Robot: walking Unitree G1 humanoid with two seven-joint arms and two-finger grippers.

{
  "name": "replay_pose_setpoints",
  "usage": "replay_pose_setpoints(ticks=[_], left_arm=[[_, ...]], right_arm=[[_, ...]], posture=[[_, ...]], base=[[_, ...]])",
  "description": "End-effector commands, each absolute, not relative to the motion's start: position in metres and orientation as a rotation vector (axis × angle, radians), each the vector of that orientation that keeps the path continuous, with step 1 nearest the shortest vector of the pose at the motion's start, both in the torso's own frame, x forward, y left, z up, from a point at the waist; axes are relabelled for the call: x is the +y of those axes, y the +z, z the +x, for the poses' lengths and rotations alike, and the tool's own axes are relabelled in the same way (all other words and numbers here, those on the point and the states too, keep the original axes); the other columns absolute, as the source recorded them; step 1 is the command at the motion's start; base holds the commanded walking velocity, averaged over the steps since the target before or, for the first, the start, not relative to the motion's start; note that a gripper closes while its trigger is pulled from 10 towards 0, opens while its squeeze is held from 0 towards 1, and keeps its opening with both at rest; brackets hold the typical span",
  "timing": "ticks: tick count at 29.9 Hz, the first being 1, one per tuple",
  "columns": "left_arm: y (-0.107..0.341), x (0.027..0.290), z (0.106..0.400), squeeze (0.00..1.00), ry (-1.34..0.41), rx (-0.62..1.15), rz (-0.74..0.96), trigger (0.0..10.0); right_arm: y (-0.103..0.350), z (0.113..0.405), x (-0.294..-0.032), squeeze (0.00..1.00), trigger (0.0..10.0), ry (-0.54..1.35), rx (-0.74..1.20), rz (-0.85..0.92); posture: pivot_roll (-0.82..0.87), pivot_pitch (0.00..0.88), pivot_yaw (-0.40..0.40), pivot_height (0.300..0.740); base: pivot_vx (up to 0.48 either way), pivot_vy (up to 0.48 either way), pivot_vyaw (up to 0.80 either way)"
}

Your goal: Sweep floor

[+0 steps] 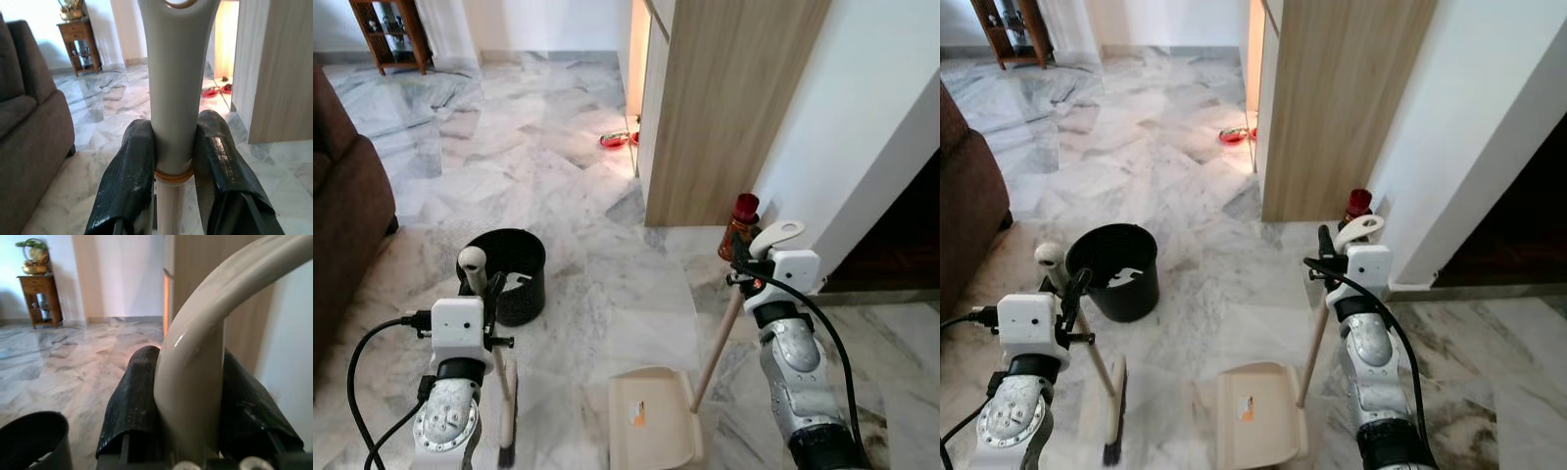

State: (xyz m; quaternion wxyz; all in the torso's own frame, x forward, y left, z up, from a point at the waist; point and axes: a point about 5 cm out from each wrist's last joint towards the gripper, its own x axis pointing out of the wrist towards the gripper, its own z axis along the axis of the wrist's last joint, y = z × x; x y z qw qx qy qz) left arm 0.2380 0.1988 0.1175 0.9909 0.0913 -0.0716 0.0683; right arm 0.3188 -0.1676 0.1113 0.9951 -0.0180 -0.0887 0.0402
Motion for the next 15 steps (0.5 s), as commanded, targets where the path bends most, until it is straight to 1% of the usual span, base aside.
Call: replay_pose_setpoints(ticks=[1,6,9,14,15], left_arm=[[0.1224,0.1993,0.2393,0.0,0.143,-0.166,0.197,10.0],[0.1221,0.2002,0.2393,0.0,0.147,-0.164,0.197,10.0],[0.1223,0.2004,0.24,0.0,0.146,-0.161,0.199,10.0],[0.1224,0.2002,0.2399,0.0,0.151,-0.163,0.198,10.0],[0.1224,0.2001,0.2399,0.0,0.15,-0.164,0.199,10.0]], right_arm=[[0.1176,0.3219,-0.1701,0.0,10.0,0.066,-0.2,-0.029],[0.1181,0.3228,-0.1713,0.0,10.0,0.061,-0.199,-0.031],[0.1187,0.3241,-0.1709,0.0,10.0,0.06,-0.199,-0.03],[0.1188,0.3248,-0.1705,0.0,10.0,0.06,-0.197,-0.031],[0.1188,0.3248,-0.1706,0.0,10.0,0.06,-0.197,-0.031]], posture=[[0.03,0.067,-0.023,0.74],[0.03,0.071,-0.024,0.74],[0.03,0.074,-0.026,0.74],[0.03,0.079,-0.027,0.74],[0.03,0.081,-0.028,0.74]], base=[[0.0,0.247,-0.8],[0.0,0.422,-0.8],[0.0,0.0,-0.8],[0.0,0.48,-0.8],[0.0,0.0,-0.8]])
